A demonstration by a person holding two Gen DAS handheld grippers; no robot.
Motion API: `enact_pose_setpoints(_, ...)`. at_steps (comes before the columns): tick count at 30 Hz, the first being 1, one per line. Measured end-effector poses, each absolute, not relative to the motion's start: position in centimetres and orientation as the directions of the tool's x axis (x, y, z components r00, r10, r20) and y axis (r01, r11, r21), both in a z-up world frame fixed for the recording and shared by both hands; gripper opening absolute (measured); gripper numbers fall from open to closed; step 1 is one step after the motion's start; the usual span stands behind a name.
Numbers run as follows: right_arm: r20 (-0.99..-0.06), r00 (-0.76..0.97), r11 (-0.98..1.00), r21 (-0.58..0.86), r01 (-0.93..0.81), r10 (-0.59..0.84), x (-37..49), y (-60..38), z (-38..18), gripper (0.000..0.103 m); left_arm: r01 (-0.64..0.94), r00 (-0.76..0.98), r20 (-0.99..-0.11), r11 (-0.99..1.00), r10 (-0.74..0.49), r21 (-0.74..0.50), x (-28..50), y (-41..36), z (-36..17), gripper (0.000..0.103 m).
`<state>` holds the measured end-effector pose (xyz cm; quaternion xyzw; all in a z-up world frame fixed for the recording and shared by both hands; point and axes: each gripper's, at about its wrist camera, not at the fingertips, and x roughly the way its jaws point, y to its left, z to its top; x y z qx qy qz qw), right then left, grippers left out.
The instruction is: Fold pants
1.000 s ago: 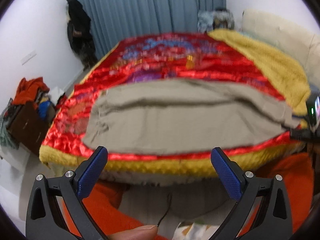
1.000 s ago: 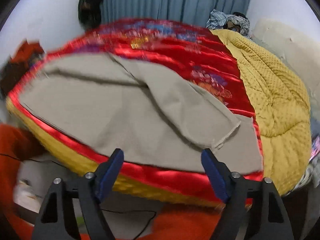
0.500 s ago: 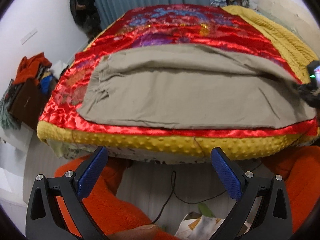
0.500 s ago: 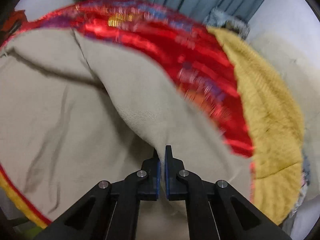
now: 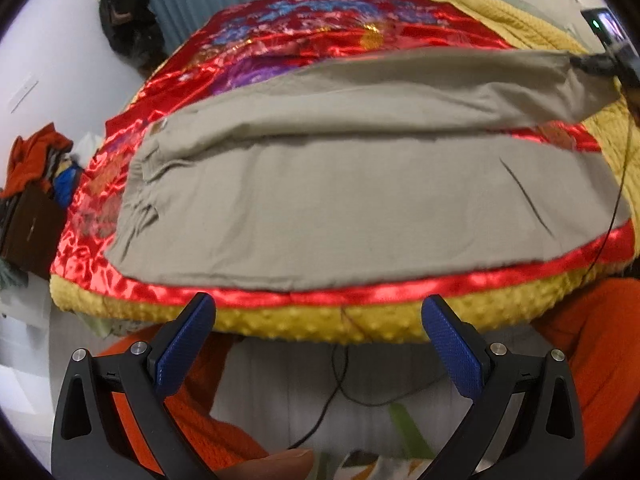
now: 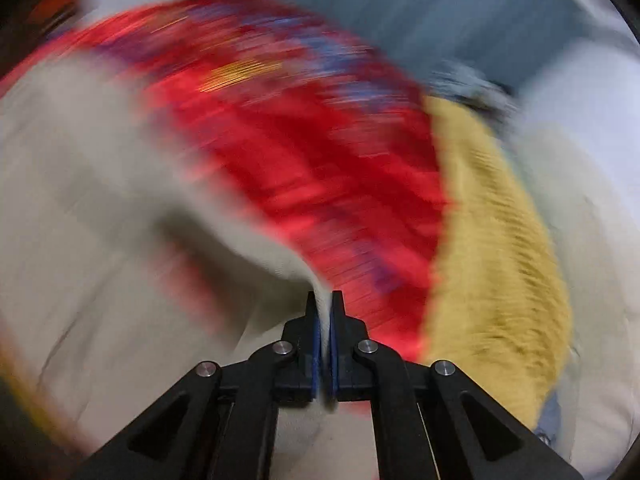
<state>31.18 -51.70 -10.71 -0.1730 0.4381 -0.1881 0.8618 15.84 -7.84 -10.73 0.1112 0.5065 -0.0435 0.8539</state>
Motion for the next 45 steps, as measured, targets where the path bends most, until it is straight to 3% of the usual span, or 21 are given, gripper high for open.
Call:
enact_pose_setpoints(1,-0.675,0.505,0.840,-0.473,0.265,-0.539,32.6,-54.5,-10.0,0.063,0.180,0.491,-0.870,0.973,0.040,0.147,16.1,-7.6,-10.6,0.103)
enact_pose_setpoints(2,-0.646,0.445,0.784,-0.508,0.357,-0.620,33.9,-57.1,-9.4,0.066,0.170,0.501,-0.864,0.974,0.043,0.147,16.5,-7.2,-10.5,0.103)
enact_pose_setpoints(4,-0.615,0.425,0.748,-0.536,0.392,-0.664,34.6,-57.5,-9.0,0.065,0.143,0.526,-0.849,0.979,0.050,0.146,17.6,-6.1,-10.4,0.103)
enact_pose_setpoints(7,-0.648,0.522,0.830,-0.473,0.295,-0.555,35.0,-53.3,-9.4,0.065,0.114,0.557,-0.828,0.981,0.066,0.155,20.5,-4.4,-11.2,0.103)
enact_pose_setpoints(11,-0.795,0.601,0.983,-0.166,-0.079,-0.086,37.7,-41.6,-12.2,0.065,0.076,0.637,-0.767,0.983,0.080,0.166,25.8,-2.4,-13.0,0.103)
enact_pose_setpoints(13,-0.813,0.575,0.969,-0.055,-0.240,0.096,40.0,-35.2,-13.1,0.065,0.064,0.674,-0.734,0.985,0.076,0.161,28.8,-1.3,-14.8,0.103)
enact_pose_setpoints(17,-0.803,0.481,0.881,0.111,-0.460,0.352,46.2,-24.5,-14.2,0.063,0.051,0.651,-0.753,0.984,0.095,0.168,32.5,1.0,-20.3,0.102)
enact_pose_setpoints(19,-0.815,0.419,0.833,0.134,-0.536,0.400,50.2,-20.3,-14.8,0.063,0.056,0.602,-0.795,0.988,0.079,0.141,32.9,2.2,-22.9,0.102)
enact_pose_setpoints(21,-0.840,0.366,0.801,0.127,-0.585,0.401,53.4,-16.7,-16.0,0.063,0.053,0.645,-0.764,0.996,0.025,0.077,31.6,3.3,-24.1,0.102)
enact_pose_setpoints(29,-0.964,0.126,0.668,0.064,-0.742,0.233,64.2,-9.9,-22.3,0.054,0.088,0.659,-0.752,0.991,0.016,0.098,32.0,2.8,-24.1,0.102)
enact_pose_setpoints(33,-0.989,0.053,0.609,0.041,-0.792,0.136,64.8,-9.1,-23.9,0.026,0.091,0.660,-0.751,0.991,0.014,0.098,32.1,2.6,-24.2,0.102)
enact_pose_setpoints(34,-0.991,0.052,0.602,0.032,-0.798,0.122,64.7,-8.9,-23.9,0.013,0.091,0.660,-0.751,0.991,0.014,0.099,32.0,2.6,-24.2,0.102)
enact_pose_setpoints(35,-0.993,0.066,0.583,0.001,-0.813,0.094,64.4,-8.5,-23.8,0.009,0.091,0.661,-0.750,0.991,0.014,0.099,31.9,2.7,-24.2,0.102)
enact_pose_setpoints(38,-0.971,0.235,0.454,-0.227,-0.862,-0.038,62.5,-6.2,-22.5,0.007,0.091,0.663,-0.749,0.991,0.014,0.100,31.8,2.6,-24.2,0.102)
enact_pose_setpoints(40,-0.878,0.459,0.323,-0.478,-0.817,-0.138,61.8,-4.1,-21.6,0.006,0.095,0.664,-0.748,0.990,0.013,0.101,31.7,2.6,-24.2,0.102)
enact_pose_setpoints(41,-0.788,0.591,0.254,-0.615,-0.746,-0.172,61.7,-2.8,-21.2,0.005,0.095,0.665,-0.747,0.990,0.014,0.103,31.6,2.6,-24.2,0.102)
enact_pose_setpoints(43,-0.696,0.698,0.245,-0.716,-0.654,-0.171,62.3,-0.9,-20.4,0.008,0.093,0.666,-0.746,0.990,0.014,0.102,31.7,2.6,-24.2,0.102)
enact_pose_setpoints(44,-0.671,0.720,0.255,-0.738,-0.625,-0.177,62.6,-0.2,-20.5,0.013,0.094,0.665,-0.747,0.991,0.012,0.099,31.7,2.7,-24.2,0.102)
enact_pose_setpoints(45,-0.657,0.728,0.265,-0.750,-0.606,-0.195,62.8,0.0,-20.9,0.031,0.095,0.664,-0.747,0.991,0.011,0.099,31.6,2.7,-24.2,0.102)
